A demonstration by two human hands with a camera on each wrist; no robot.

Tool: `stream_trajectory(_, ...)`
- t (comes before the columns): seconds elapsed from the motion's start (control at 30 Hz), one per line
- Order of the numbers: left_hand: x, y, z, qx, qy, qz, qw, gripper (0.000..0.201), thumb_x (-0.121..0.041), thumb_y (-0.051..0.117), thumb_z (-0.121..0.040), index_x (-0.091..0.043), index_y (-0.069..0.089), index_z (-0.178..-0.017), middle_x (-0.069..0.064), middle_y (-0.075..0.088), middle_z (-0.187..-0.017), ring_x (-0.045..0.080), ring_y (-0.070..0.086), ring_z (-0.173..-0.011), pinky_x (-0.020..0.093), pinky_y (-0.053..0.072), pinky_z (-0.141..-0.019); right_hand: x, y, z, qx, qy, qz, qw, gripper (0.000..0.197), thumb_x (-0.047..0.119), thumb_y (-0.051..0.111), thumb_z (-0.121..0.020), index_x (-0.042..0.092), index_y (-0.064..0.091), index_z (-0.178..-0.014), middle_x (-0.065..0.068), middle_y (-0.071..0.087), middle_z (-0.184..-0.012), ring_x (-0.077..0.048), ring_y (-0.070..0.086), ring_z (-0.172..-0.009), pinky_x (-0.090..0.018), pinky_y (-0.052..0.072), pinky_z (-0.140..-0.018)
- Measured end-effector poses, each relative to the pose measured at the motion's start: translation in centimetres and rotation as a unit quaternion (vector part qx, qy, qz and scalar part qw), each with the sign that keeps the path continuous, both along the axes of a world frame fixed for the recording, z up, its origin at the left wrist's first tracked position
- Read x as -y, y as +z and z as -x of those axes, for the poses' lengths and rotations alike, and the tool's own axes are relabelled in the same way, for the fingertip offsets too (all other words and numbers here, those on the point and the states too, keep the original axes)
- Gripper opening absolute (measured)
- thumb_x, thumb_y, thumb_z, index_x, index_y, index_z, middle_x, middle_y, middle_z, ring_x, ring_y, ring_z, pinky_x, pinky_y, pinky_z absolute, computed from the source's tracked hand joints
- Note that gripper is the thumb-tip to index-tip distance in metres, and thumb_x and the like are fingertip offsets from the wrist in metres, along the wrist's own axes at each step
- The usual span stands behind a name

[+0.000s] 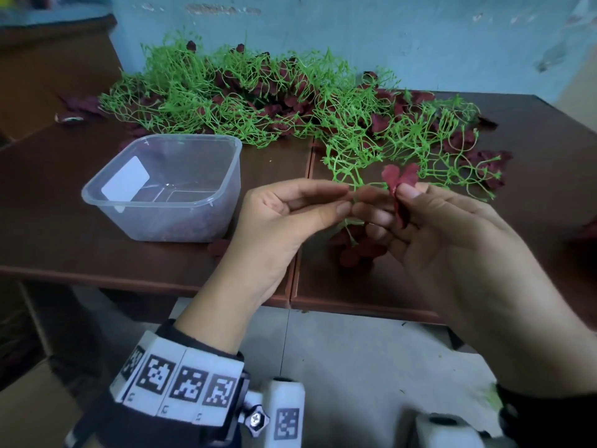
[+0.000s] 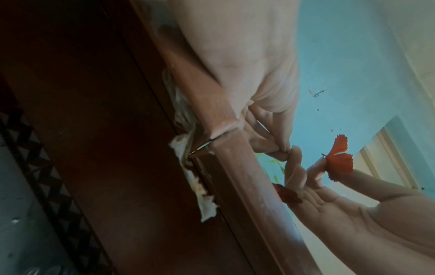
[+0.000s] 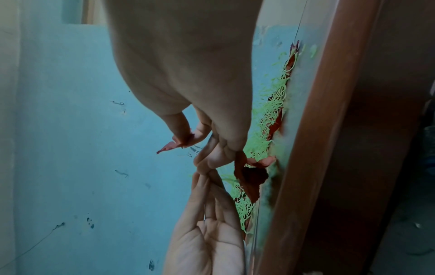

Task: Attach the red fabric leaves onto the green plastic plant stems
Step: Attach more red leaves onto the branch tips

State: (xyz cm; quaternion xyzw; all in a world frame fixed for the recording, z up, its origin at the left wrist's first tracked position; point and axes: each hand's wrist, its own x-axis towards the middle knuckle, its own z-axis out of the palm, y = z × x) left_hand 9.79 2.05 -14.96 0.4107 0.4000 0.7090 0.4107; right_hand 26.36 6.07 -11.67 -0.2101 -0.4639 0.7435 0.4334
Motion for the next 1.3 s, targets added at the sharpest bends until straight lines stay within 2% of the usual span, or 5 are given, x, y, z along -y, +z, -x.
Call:
stream_trajectory(0.5,-0.02,-0.04,0.3,0.022,-0.059,-0.014,0.998,0.019,-0.001,0.068,-0.082,-0.017,0.079,-0.082,0.003,0.074,-0.084,0.01,0.068,-0.079,0.019,0.055,-0.076,-0.59,0.09,-0.09,-0.041,0.007,0.076,0.996,0.018,0.015,0.054,-0.081,0.002,0.064,-0.087,-0.024,0.074,-0.1,-0.03,0.075,-0.09,-0.03,0.06,-0.075)
stream_trajectory(0.63,-0.13,-0.28,0.18,0.0,-0.056,-0.014,0.998,0.015,-0.005,0.075,-0.082,-0.006,0.076,-0.097,0.032,0.07,-0.11,0.045,0.067,-0.108,0.046,0.051,-0.104,-0.54,-0.09,0.16,-0.03,0.007,0.072,0.997,0.02,0.015,0.057,-0.077,0.007,0.074,-0.07,-0.024,0.074,-0.094,-0.03,0.075,-0.085,-0.031,0.061,-0.072)
stream_trajectory(0.9,-0.43,-0.48,0.51,-0.019,-0.017,-0.032,0.999,0.016,-0.007,0.076,-0.083,-0.011,0.081,-0.098,0.011,0.069,-0.107,0.028,0.06,-0.115,0.045,0.04,-0.114,-0.56,-0.22,0.16,-0.02,0.02,0.066,0.997,0.015,0.017,0.055,-0.082,0.008,0.066,-0.086,-0.021,0.073,-0.109,-0.03,0.074,-0.088,-0.036,0.061,-0.079)
stream_trajectory(1.03,-0.4,-0.55,0.52,-0.08,-0.011,-0.066,0.995,0.015,-0.007,0.074,-0.088,-0.004,0.079,-0.102,0.021,0.072,-0.109,0.042,0.064,-0.114,0.054,0.044,-0.112,-0.33,-0.43,0.36,-0.015,0.03,0.052,0.998,0.016,0.017,0.052,-0.086,0.007,0.063,-0.092,-0.018,0.073,-0.113,-0.03,0.072,-0.093,-0.038,0.057,-0.091)
stream_trajectory(1.3,-0.08,-0.4,0.22,-0.17,0.064,-0.068,0.981,0.016,0.006,0.074,-0.084,-0.007,0.076,-0.092,0.005,0.074,-0.102,0.012,0.072,-0.097,0.024,0.055,-0.088,-0.48,-0.24,0.02,-0.001,0.022,0.036,0.999,0.016,0.015,0.052,-0.085,0.01,0.066,-0.089,-0.02,0.07,-0.119,-0.04,0.065,-0.112,-0.043,0.053,-0.099)
